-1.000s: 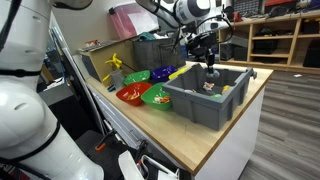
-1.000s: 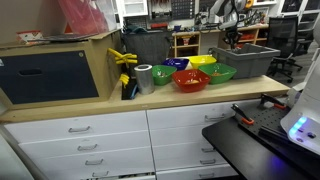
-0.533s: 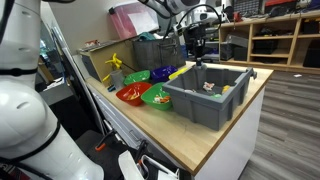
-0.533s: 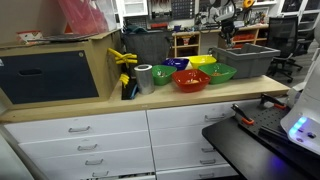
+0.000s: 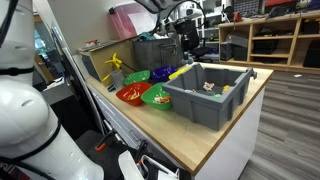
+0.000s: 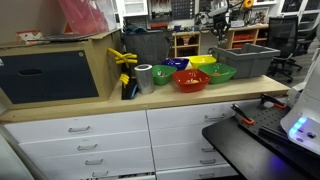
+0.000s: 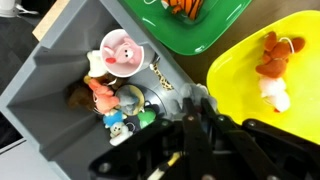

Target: Put the grey plush toy from the grey container in the yellow bowl.

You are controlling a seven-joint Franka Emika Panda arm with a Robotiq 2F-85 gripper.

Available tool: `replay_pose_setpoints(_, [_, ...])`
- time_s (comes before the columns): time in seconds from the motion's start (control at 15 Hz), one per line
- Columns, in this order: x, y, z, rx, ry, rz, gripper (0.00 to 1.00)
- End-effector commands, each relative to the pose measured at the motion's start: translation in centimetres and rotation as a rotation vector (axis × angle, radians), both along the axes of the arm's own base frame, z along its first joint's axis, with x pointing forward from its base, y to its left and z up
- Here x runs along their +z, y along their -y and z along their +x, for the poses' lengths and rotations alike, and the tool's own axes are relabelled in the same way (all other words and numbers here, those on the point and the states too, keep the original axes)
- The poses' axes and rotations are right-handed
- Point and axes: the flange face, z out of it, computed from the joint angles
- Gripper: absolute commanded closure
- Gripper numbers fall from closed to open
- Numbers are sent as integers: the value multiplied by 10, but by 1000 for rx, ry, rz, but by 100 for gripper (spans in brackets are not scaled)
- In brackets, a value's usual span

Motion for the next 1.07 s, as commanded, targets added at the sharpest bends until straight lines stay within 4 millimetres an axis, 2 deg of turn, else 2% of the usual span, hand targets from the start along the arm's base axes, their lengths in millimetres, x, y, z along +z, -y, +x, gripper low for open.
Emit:
replay_pose_setpoints(0.0, [10, -18, 1, 25, 34, 39, 97])
replay_pose_setpoints(0.53, [11, -32, 28, 28, 182, 103, 97])
replay_pose_setpoints(1.0, [-5, -47, 46, 33, 264, 168, 97])
